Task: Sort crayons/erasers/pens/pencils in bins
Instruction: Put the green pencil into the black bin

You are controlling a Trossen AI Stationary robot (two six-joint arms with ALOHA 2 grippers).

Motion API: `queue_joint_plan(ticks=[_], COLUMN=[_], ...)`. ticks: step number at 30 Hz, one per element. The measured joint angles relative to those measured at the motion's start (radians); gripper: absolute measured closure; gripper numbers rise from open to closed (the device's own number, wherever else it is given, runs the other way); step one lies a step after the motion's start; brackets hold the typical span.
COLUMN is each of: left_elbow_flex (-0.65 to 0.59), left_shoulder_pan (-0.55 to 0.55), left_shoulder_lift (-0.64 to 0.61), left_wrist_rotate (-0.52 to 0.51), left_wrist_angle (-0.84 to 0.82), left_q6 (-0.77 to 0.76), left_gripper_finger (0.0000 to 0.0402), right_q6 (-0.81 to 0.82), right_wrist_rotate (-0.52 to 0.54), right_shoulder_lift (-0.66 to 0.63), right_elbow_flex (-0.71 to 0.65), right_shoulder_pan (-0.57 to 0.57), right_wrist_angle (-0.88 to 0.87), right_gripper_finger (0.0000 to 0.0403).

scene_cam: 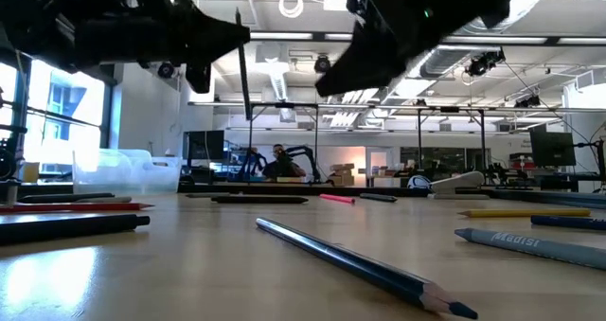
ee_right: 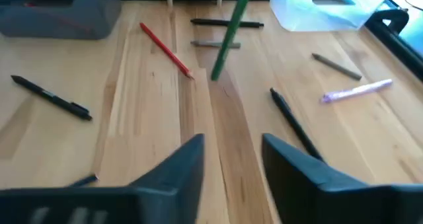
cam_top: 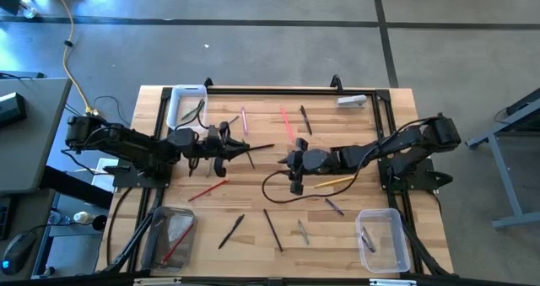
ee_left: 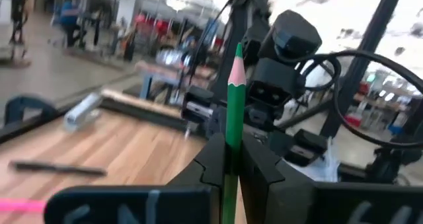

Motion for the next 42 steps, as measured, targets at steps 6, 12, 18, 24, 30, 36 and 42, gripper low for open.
queue_joint_plan(ticks=[6,12,18,24,30,36,42], left_elbow_flex=[0.111,0.303,0.535,0.738,0.778,0.766,0.704], left_shoulder_pan=[-0.017,-0.076,-0.163,-0.275,-0.443,-0.659,-0.874], left_shoulder_lift=[-0.090,-0.167,-0.180,-0.155,-0.153,-0.154,-0.154], left_wrist_rotate=[-0.021,-0.139,-0.220,-0.217,-0.124,-0.059,-0.083], left_wrist_angle=[-0.395,-0.937,-1.476,-1.918,-2.115,-2.185,-2.182], left_q6=[-0.008,-0.009,-0.107,-0.312,-0.625,-0.901,-1.144], left_gripper_finger=[0.0393,0.0393,0.0393,0.0393,0.0393,0.0393,0.0393], right_q6=[-0.007,-0.011,-0.059,-0.059,-0.085,-0.085,-0.112], right_wrist_rotate=[-0.101,-0.100,-0.091,-0.091,-0.091,-0.091,-0.091], right_shoulder_lift=[0.001,0.001,0.001,0.001,0.001,0.001,0.001], right_elbow_flex=[-0.205,-0.339,-0.395,-0.401,-0.401,-0.401,-0.401], right_shoulder_pan=[-0.035,-0.050,-0.050,-0.050,-0.050,-0.050,-0.050], right_wrist_angle=[0.377,0.639,0.727,0.725,0.727,0.727,0.727], right_gripper_finger=[0.0390,0.0377,0.0399,0.0399,0.0401,0.0402,0.0402])
